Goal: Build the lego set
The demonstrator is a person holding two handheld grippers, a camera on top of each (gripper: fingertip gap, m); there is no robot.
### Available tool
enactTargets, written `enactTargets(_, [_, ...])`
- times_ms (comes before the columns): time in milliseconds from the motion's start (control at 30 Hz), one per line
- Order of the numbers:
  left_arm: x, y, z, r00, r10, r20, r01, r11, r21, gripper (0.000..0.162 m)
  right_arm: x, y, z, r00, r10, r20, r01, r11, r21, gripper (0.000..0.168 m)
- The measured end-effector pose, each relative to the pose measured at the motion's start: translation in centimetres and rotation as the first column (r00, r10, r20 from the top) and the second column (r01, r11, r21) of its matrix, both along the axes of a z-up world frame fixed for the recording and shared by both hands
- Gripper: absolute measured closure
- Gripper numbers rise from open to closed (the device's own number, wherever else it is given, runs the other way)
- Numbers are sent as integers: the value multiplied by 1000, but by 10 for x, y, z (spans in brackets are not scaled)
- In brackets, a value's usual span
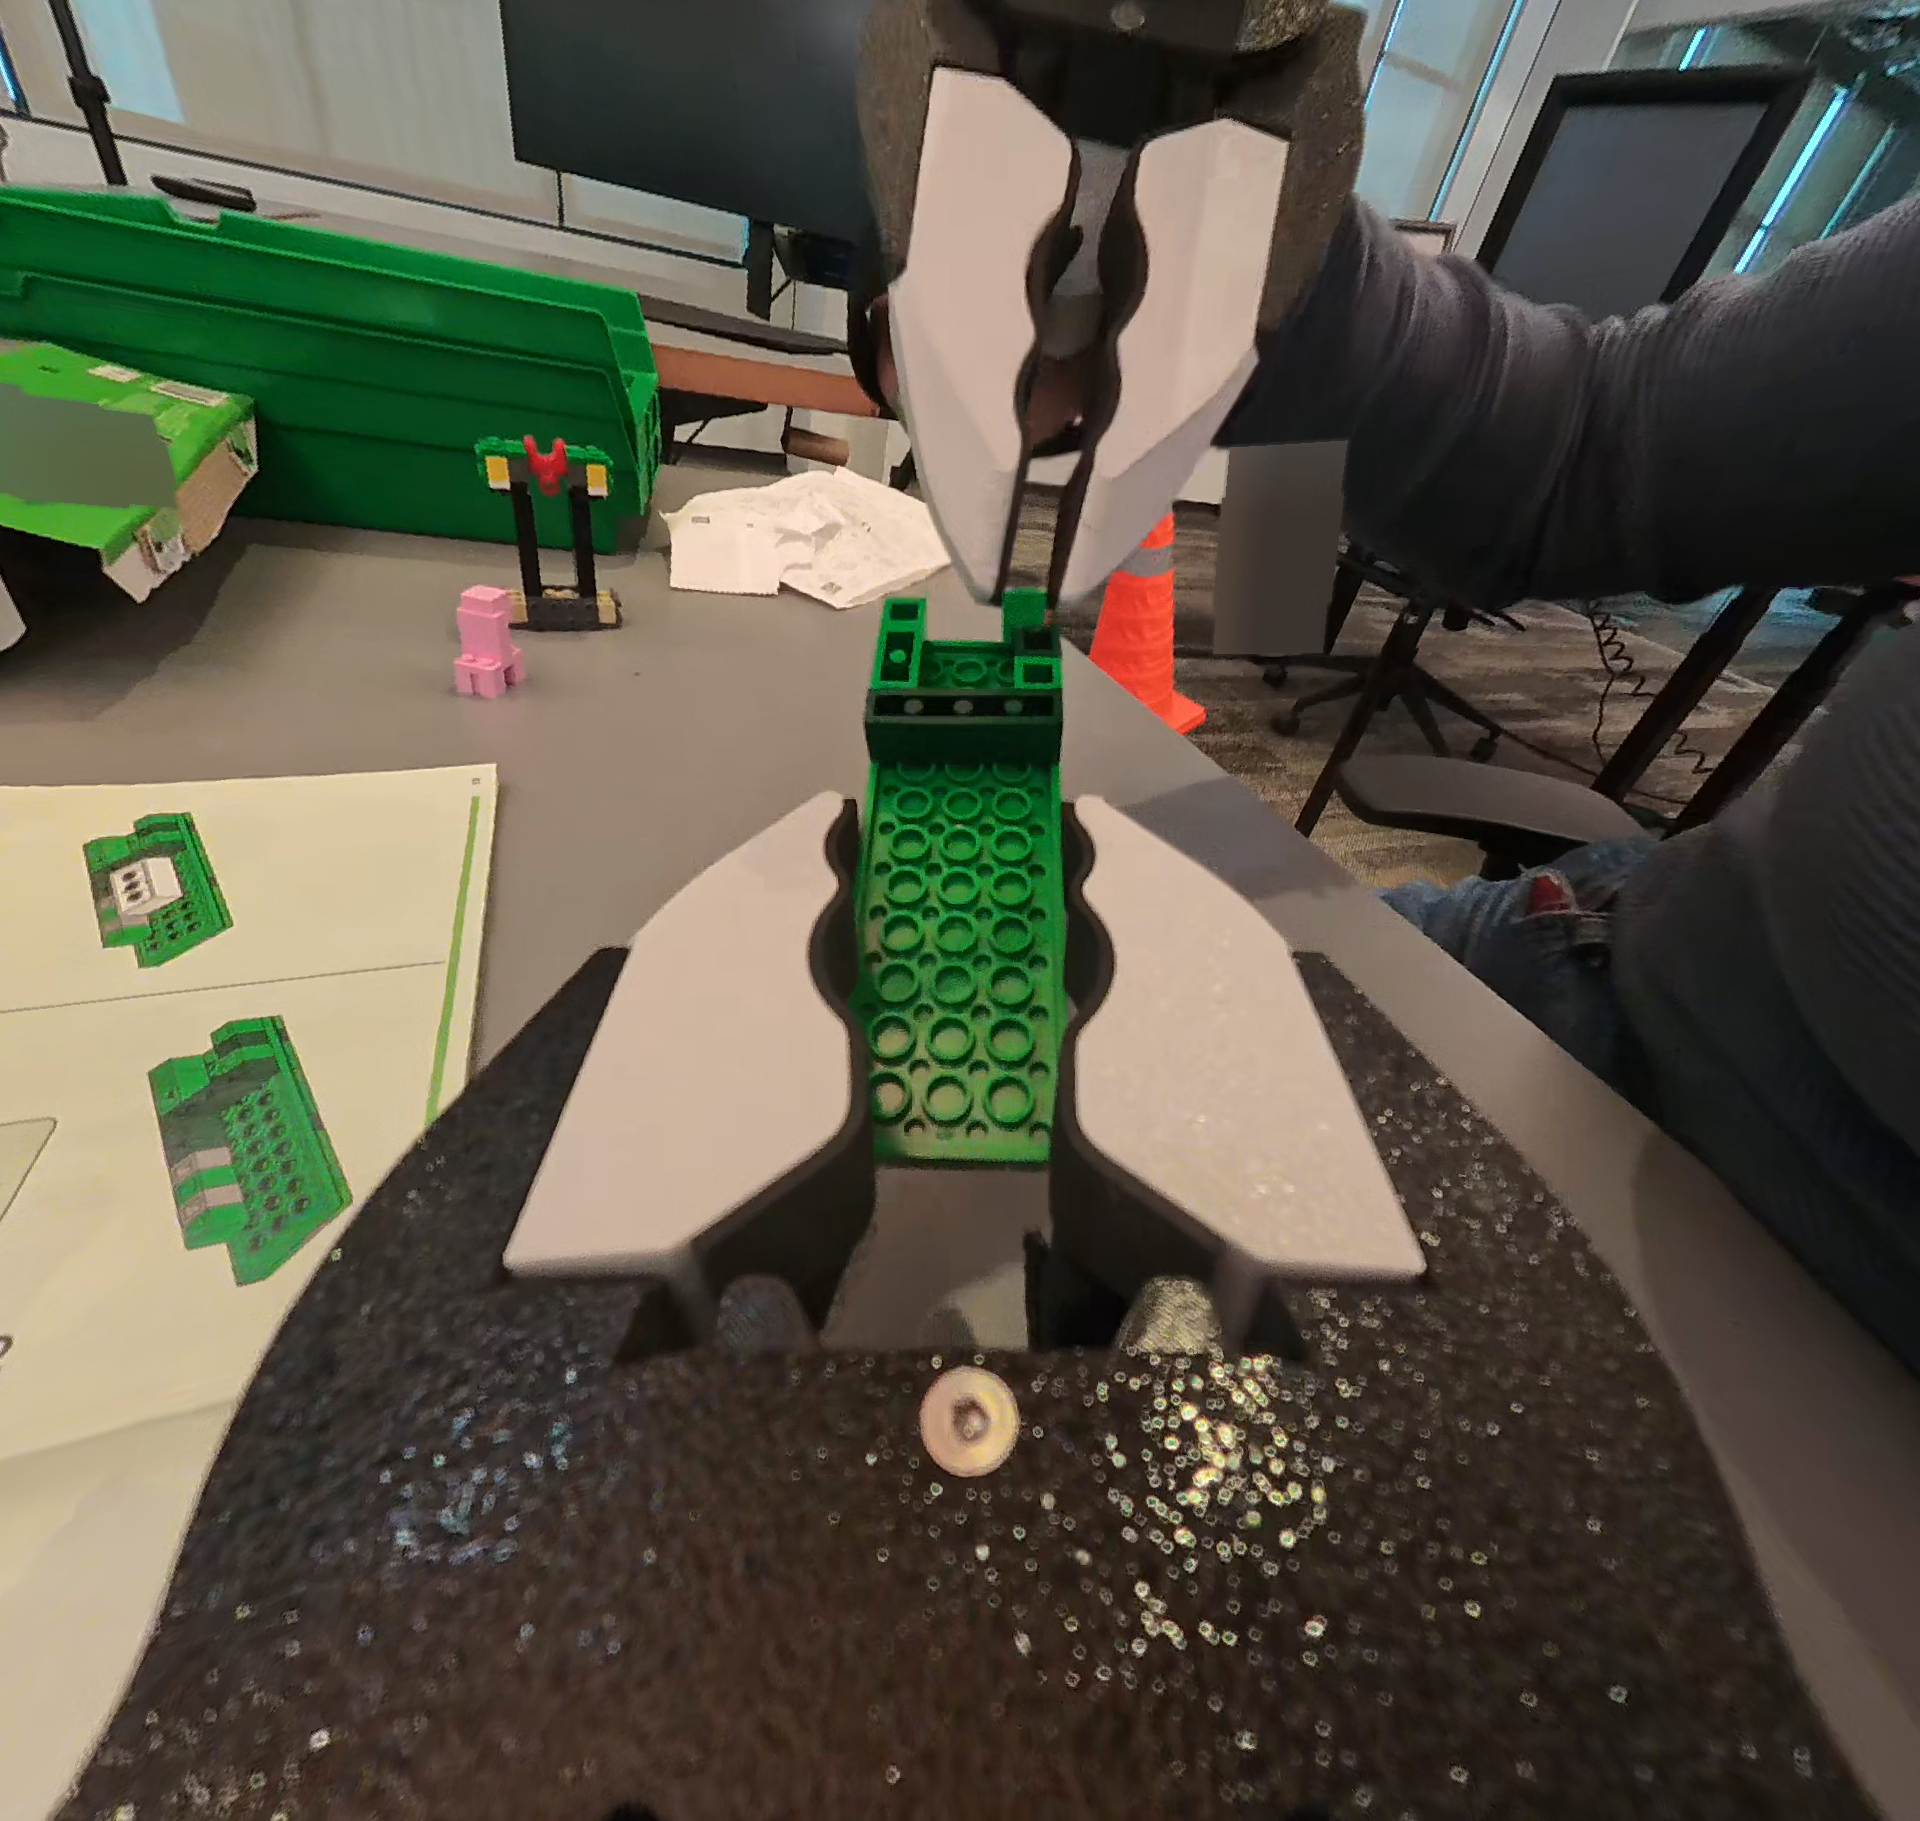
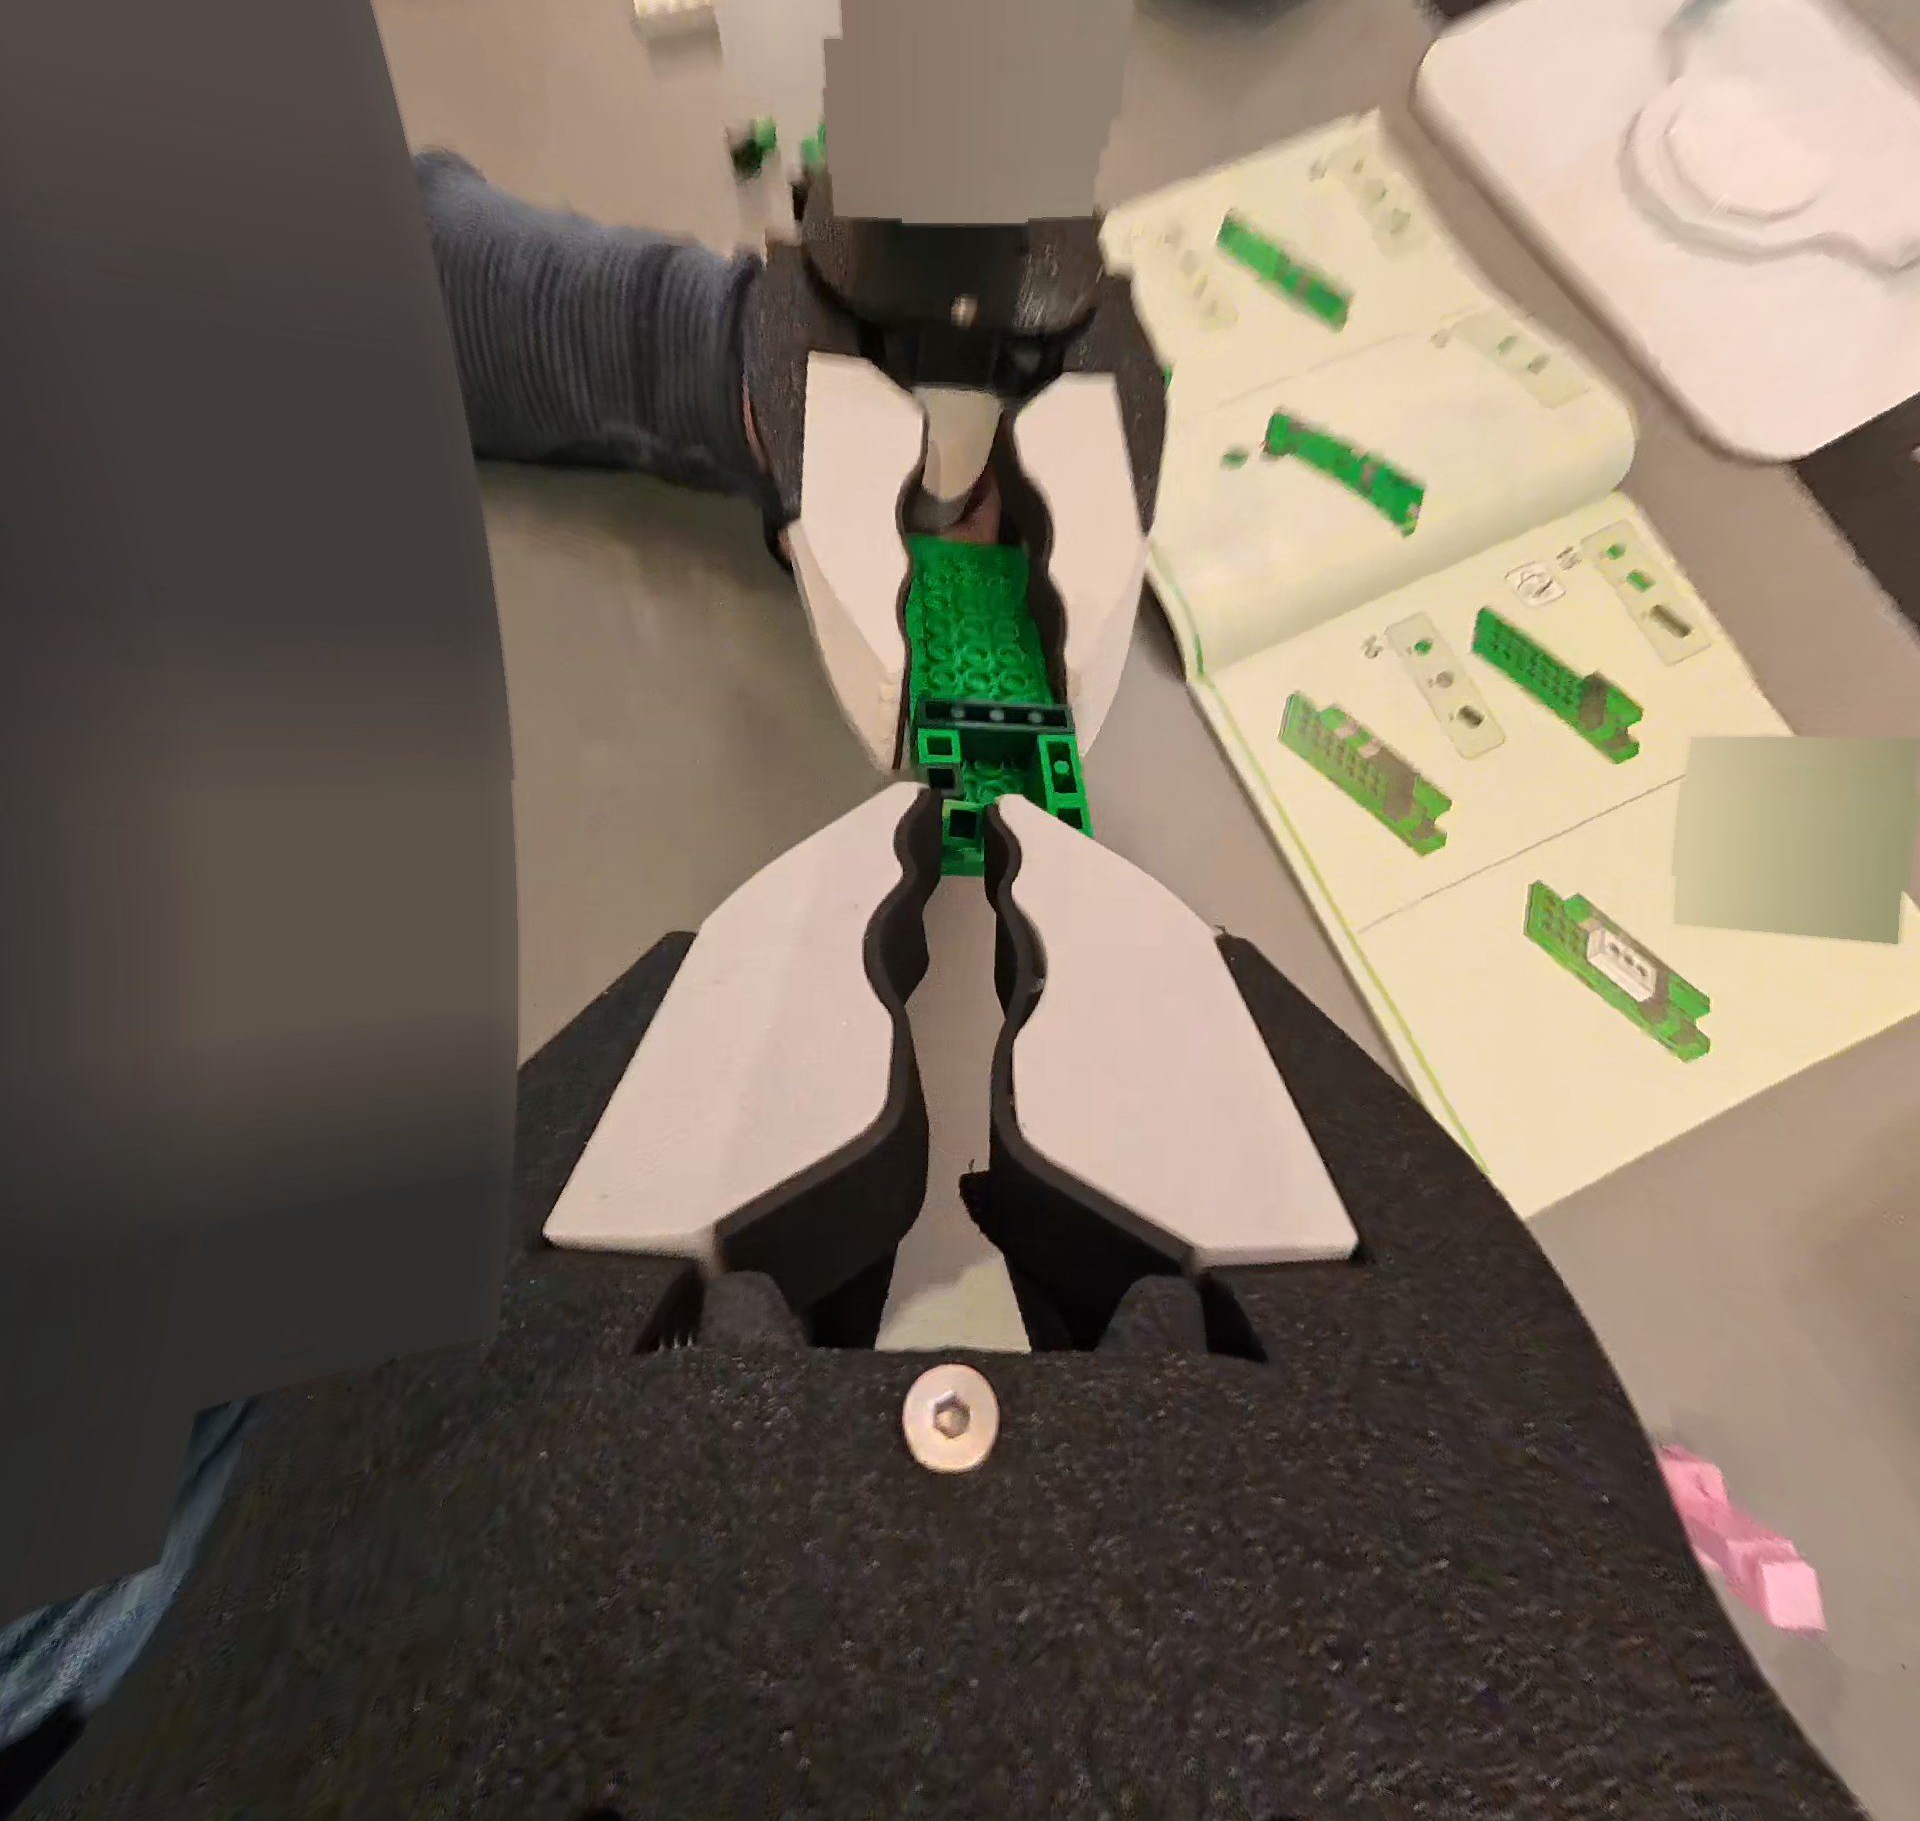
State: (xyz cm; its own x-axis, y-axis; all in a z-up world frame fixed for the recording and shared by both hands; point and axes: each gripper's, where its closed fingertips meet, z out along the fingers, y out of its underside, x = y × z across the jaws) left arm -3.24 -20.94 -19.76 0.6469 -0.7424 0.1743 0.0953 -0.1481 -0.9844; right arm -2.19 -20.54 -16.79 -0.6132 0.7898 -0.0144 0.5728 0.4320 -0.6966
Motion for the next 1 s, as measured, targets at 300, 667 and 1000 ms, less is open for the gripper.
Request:
enactTargets(300, [2, 0, -5, 999, 0, -38, -1, 1000, -9, 126, 4, -3, -11, 987, 55, 150, -77, 986, 147, 161])
enactTargets(667, [2, 0, -1, 1000, -4, -6, 4, 1000, 1, 126, 2, -5, -6, 988, 69, 135, -98, 970, 221, 161])
enactTargets(1000, [3, 0, 0, 1000, -9, -2, 9, 1000, 8, 126, 2, -7, -3, 984, 80, 159, -116, 967, 227, 154])
